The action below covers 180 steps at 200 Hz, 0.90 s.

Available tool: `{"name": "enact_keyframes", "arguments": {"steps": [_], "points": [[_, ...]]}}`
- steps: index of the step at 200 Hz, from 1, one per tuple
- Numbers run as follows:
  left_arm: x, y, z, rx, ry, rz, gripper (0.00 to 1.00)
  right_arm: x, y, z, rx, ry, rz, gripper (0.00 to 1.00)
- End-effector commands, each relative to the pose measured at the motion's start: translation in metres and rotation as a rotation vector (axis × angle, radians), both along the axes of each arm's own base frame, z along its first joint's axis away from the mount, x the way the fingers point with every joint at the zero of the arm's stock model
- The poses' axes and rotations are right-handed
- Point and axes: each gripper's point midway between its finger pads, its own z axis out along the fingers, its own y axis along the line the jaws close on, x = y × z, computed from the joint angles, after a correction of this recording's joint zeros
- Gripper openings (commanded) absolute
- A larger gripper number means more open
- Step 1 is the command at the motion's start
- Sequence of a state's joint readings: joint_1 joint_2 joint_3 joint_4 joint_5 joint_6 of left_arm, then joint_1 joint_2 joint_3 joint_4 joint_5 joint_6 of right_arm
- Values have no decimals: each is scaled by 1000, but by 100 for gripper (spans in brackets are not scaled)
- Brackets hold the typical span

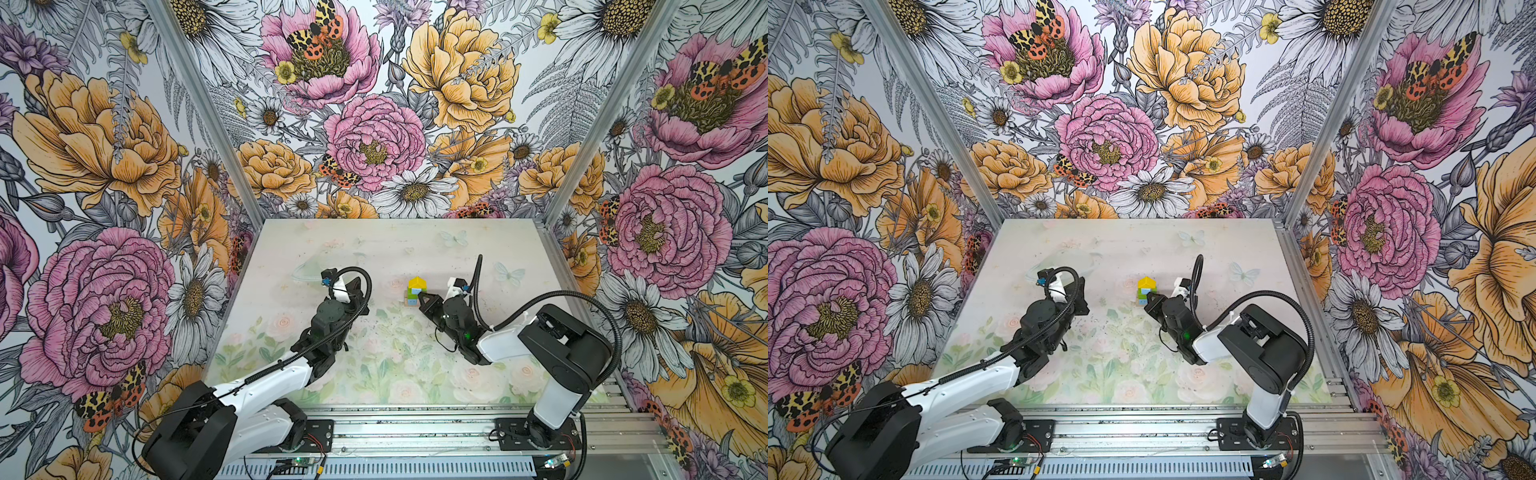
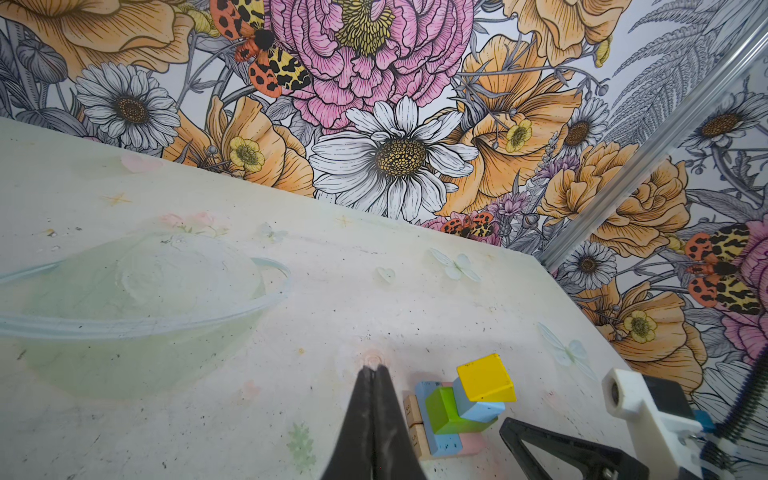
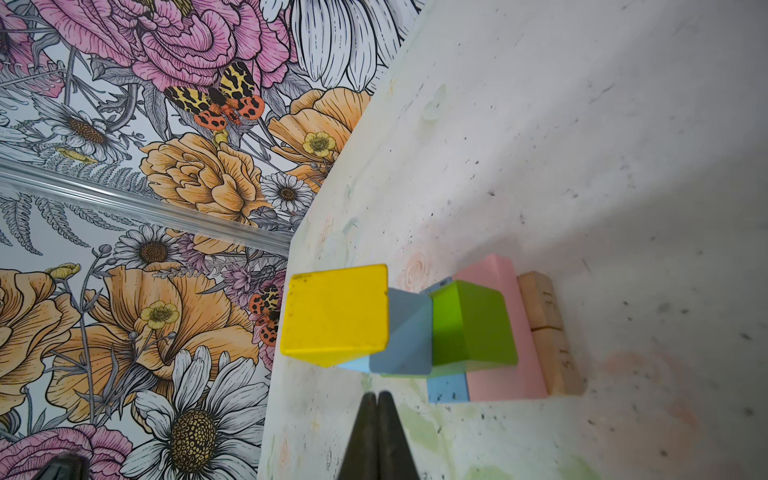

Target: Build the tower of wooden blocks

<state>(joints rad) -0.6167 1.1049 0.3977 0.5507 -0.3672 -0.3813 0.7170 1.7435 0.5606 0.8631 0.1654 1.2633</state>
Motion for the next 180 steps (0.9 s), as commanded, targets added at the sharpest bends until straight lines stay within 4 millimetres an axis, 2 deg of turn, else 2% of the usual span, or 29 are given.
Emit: {"name": "enact_keyframes", "arguments": {"steps": [1,180], "points": [[-1,8,1,18,-18,22,0,6,1,3,-14,-21,-19,0],[-2,10,1,18,-21,29,0,8,-3,-1,-26,-13,-36,0]]}}
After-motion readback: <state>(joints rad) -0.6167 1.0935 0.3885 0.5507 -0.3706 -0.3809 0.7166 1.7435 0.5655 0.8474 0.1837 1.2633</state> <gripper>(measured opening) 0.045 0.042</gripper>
